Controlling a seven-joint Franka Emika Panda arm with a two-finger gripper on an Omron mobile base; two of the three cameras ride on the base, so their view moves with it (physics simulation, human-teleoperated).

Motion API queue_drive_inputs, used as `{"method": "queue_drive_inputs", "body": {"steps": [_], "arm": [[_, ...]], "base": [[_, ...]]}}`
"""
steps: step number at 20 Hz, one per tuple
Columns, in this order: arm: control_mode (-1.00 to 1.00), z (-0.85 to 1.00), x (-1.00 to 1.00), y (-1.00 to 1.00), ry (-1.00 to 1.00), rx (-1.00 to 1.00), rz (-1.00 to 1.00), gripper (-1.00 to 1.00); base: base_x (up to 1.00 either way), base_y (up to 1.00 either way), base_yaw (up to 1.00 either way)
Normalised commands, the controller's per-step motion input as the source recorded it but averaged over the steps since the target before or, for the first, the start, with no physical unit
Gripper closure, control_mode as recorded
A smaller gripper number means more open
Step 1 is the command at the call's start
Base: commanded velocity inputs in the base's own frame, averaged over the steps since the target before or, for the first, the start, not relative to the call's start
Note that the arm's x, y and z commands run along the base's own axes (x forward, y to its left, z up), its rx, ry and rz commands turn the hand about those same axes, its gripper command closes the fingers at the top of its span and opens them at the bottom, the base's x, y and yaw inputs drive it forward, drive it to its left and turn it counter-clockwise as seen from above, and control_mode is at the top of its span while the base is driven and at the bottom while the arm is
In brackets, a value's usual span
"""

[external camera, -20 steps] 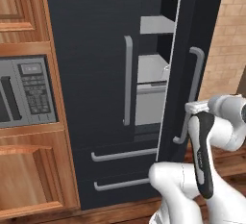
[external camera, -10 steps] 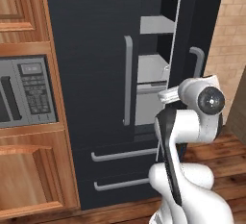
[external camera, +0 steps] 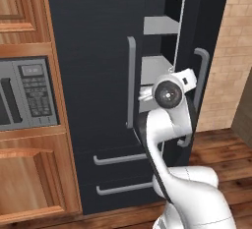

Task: Open the fridge, grab two sodas, and place both sodas inside the bowl with ice on the dining counter.

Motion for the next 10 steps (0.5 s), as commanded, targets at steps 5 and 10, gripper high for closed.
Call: {"method": "queue_drive_inputs", "body": {"steps": [5, 10], "arm": [[-1.0, 0.09, 0.75, 0.19, 0.07, 0.0, -0.05, -1.0], [-1.0, 0.04, 0.69, 0.06, 0.04, 0.0, -0.07, -1.0]], "base": [[0.0, 0.0, 0.0], [0.0, 0.0, 0.0]]}}
